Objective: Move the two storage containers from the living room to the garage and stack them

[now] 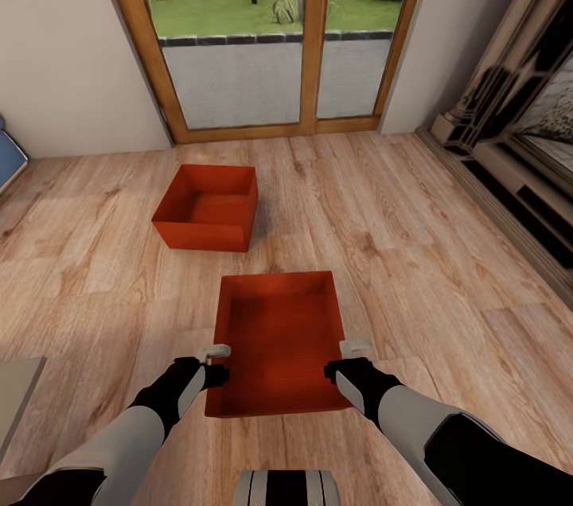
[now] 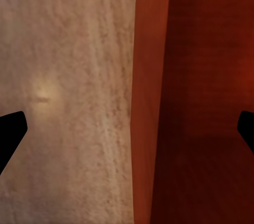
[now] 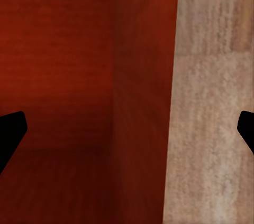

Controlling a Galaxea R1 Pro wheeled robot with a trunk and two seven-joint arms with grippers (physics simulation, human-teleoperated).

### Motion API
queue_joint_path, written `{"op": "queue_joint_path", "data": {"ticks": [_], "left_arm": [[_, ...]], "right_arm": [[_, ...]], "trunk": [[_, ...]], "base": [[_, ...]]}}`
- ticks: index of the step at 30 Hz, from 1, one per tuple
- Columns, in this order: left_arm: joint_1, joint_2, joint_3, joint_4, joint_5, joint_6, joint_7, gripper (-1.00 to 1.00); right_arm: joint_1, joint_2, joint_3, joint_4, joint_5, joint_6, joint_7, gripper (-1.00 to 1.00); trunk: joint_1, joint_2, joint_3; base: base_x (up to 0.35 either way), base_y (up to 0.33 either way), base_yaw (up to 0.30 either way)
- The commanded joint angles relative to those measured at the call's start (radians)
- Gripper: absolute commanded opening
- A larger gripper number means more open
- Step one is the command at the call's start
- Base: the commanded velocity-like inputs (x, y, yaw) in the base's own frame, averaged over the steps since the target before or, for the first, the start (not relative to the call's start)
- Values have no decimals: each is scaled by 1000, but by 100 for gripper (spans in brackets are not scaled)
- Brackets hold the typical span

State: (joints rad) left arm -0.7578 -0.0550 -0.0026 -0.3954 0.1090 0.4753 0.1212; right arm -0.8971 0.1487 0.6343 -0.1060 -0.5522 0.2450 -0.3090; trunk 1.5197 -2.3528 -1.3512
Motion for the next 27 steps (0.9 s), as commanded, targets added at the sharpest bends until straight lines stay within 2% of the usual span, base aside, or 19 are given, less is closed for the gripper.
{"op": "queue_joint_path", "data": {"ticks": [1, 27], "left_arm": [[0, 0, 0, -2, 11, 5, 7, 100], [0, -7, 0, -2, 12, 14, 7, 100]], "right_arm": [[0, 0, 8, -2, -6, 7, -5, 100], [0, -4, 8, -2, -6, 7, -5, 100]], "trunk": [[0, 0, -1], [0, 0, -1]], "base": [[0, 0, 0], [0, 0, 0]]}}
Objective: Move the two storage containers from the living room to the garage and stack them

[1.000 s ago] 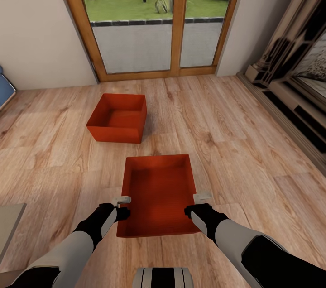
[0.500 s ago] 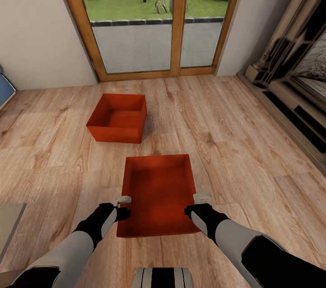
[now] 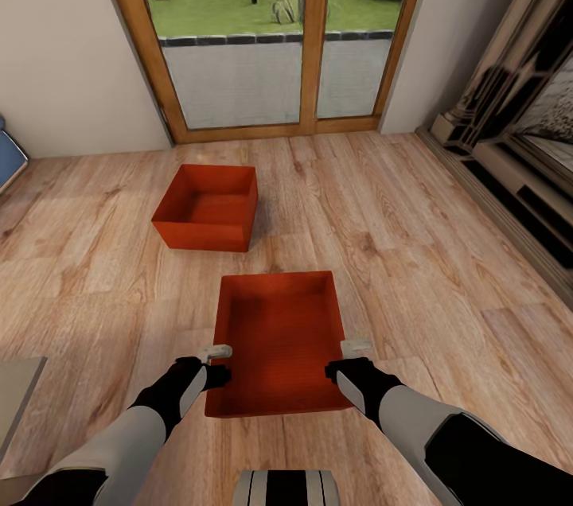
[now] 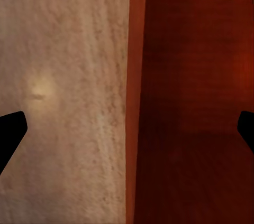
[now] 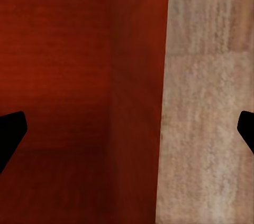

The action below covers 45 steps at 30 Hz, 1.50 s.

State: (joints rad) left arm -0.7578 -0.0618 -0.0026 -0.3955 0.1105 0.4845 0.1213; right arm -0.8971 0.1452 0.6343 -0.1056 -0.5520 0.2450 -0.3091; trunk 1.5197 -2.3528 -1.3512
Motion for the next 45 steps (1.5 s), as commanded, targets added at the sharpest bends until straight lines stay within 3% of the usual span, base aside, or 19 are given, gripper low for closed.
{"op": "queue_joint_path", "data": {"ticks": [1, 32, 35, 45], "left_arm": [[0, 0, 0, -2, 11, 5, 7, 100], [0, -1, 0, -3, 9, -6, 11, 100], [0, -1, 0, -3, 10, -5, 10, 100], [0, 0, 0, -3, 10, -5, 9, 100]], "right_arm": [[0, -1, 8, -2, -6, 7, -5, 100], [0, -3, 8, -2, -6, 7, -5, 100], [0, -3, 8, -3, -6, 7, -5, 100], [0, -4, 8, -2, -6, 7, -5, 100]], "trunk": [[0, 0, -1], [0, 0, -1], [11, -21, -10], [11, -21, -10]], "base": [[0, 0, 0], [0, 0, 0], [0, 0, 0], [0, 0, 0]]}}
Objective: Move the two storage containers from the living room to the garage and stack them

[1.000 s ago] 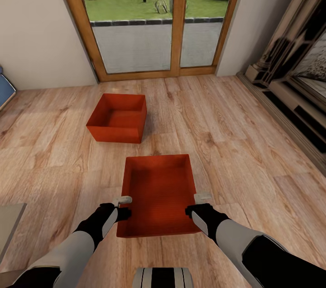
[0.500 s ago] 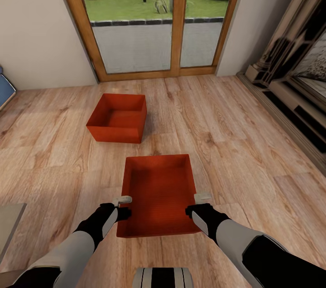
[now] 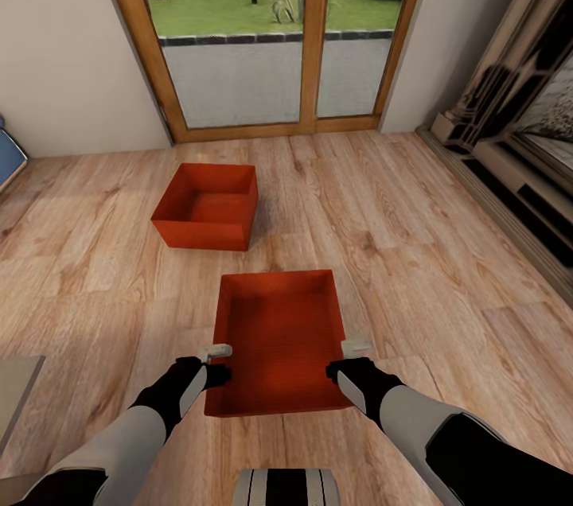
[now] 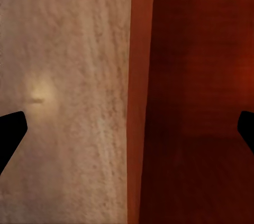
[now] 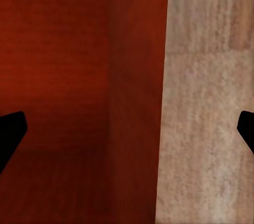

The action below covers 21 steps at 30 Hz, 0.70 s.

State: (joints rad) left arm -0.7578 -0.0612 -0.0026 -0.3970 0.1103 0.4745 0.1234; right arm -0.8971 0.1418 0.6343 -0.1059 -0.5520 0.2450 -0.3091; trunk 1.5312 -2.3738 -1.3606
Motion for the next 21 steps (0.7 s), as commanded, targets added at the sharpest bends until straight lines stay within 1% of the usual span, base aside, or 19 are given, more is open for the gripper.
{"op": "queue_joint_path", "data": {"ticks": [1, 21], "left_arm": [[0, 0, 0, -2, 11, 5, 7, 100], [0, -1, 0, -1, 11, 14, 3, 100]], "right_arm": [[0, 0, 8, -2, -6, 7, -5, 100], [0, 1, 8, -2, -6, 7, -5, 100]], "trunk": [[0, 0, -1], [0, 0, -1]], "base": [[0, 0, 0], [0, 0, 0]]}}
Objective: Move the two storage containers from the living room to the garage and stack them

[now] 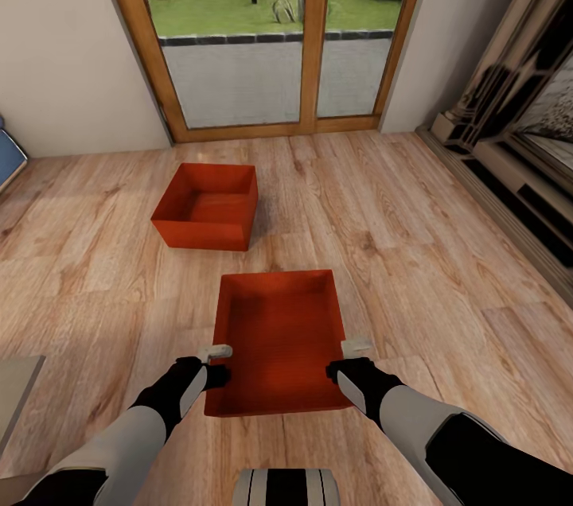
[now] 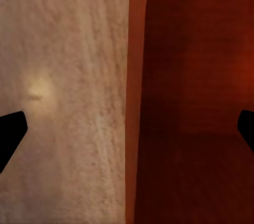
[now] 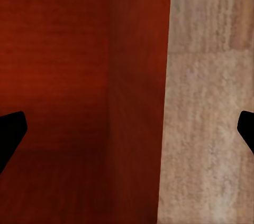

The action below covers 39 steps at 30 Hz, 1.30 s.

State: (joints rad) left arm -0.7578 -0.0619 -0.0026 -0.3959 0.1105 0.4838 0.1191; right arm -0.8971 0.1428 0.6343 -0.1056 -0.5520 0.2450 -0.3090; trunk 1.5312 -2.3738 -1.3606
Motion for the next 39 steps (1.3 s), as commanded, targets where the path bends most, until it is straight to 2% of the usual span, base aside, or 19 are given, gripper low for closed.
{"op": "queue_joint_path", "data": {"ticks": [1, 2, 3, 4, 26, 39], "left_arm": [[0, 0, 0, -1, 11, 5, 7, 100], [0, -1, 0, -1, 11, 5, 7, -100], [0, -1, 0, 0, 11, 6, 7, -100], [0, -1, -1, 3, 11, 6, 7, -100], [0, -1, 0, -4, 11, -5, 13, -100], [0, 1, 0, -3, 10, -4, 16, -100]], "right_arm": [[0, 0, 8, -2, -6, 7, -5, 100], [0, 0, 8, -2, -6, 7, -5, 100], [0, 0, 8, -2, -6, 7, -5, 100], [0, 0, 8, -2, -6, 7, -5, -100], [0, -2, 8, -3, -7, 7, -5, -100], [0, -2, 8, -3, -6, 6, -5, -100]], "trunk": [[0, 0, -1], [0, 0, -1], [0, 0, -1], [0, 0, -1], [0, 0, -1], [-50, 91, 40]], "base": [[0, 0, 0], [0, 0, 0], [0, 0, 0], [0, 0, 0], [0, 0, 0], [0, 0, 0]]}}
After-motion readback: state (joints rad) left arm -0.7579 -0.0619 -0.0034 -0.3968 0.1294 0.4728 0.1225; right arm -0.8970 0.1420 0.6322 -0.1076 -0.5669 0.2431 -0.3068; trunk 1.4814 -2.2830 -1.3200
